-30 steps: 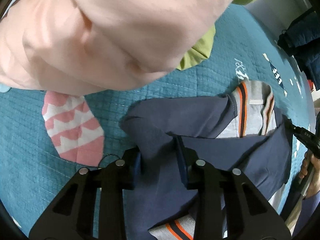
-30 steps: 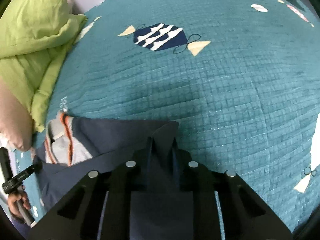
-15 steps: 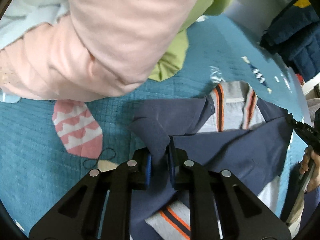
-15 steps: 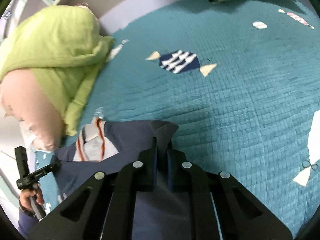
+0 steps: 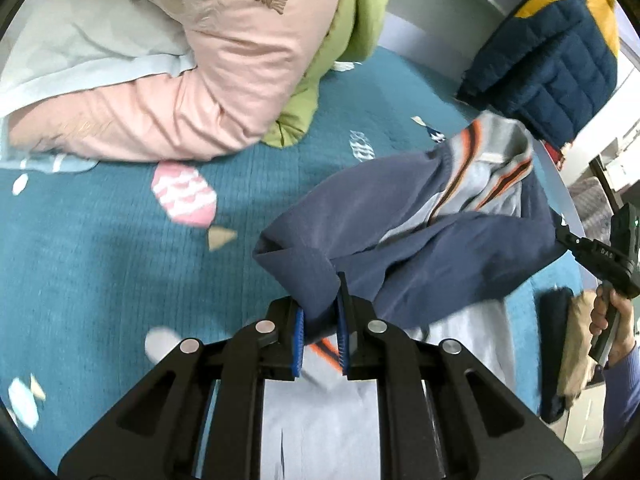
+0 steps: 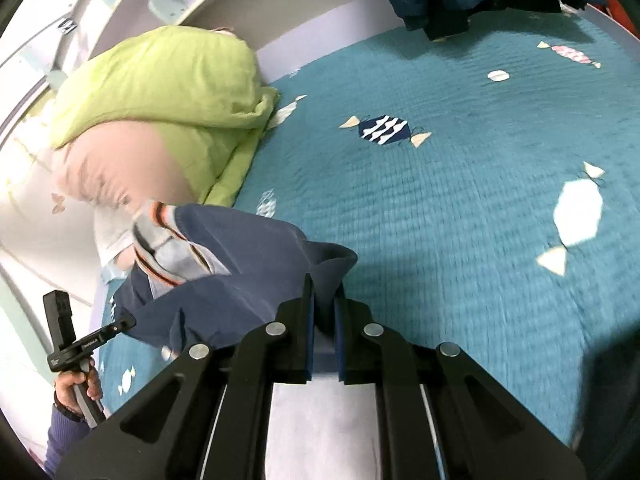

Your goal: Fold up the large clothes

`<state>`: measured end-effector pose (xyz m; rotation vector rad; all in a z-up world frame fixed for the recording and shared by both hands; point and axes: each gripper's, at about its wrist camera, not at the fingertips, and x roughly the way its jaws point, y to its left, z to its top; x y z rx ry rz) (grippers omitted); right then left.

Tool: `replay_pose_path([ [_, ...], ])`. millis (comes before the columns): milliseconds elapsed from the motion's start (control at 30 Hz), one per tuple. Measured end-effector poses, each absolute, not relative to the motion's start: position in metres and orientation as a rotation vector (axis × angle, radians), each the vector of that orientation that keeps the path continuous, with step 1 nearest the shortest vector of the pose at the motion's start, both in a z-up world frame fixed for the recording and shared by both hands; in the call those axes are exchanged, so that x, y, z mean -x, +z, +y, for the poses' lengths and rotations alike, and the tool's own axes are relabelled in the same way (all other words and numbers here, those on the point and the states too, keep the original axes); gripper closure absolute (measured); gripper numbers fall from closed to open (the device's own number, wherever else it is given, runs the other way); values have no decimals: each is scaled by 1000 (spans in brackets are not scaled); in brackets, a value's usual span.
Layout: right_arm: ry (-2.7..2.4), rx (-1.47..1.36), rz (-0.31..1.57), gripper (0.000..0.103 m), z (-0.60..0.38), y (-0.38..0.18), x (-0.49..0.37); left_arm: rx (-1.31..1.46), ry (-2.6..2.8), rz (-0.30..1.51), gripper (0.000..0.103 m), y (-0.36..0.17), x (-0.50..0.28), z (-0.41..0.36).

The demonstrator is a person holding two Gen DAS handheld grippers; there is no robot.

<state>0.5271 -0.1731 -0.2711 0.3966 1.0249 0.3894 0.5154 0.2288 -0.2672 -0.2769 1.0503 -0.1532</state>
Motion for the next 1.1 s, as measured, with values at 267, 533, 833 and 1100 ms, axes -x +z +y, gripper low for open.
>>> replay_pose_path([
  [267, 392, -340, 1065, 98, -193, -265, -410, 319, -183, 1024, 91, -261, -400, 214],
  [533, 346, -352, 1210, 99, -216, -340, -312, 371, -156, 1164, 90, -339, -305, 203],
  [833, 282, -432, 1259, 95, -225, -377, -291, 372, -102, 1156, 82, -352, -270, 196],
  [1100, 180, -195, 1235, 54, -236, -340, -277, 283, 14, 1125, 61, -322, -236, 218],
])
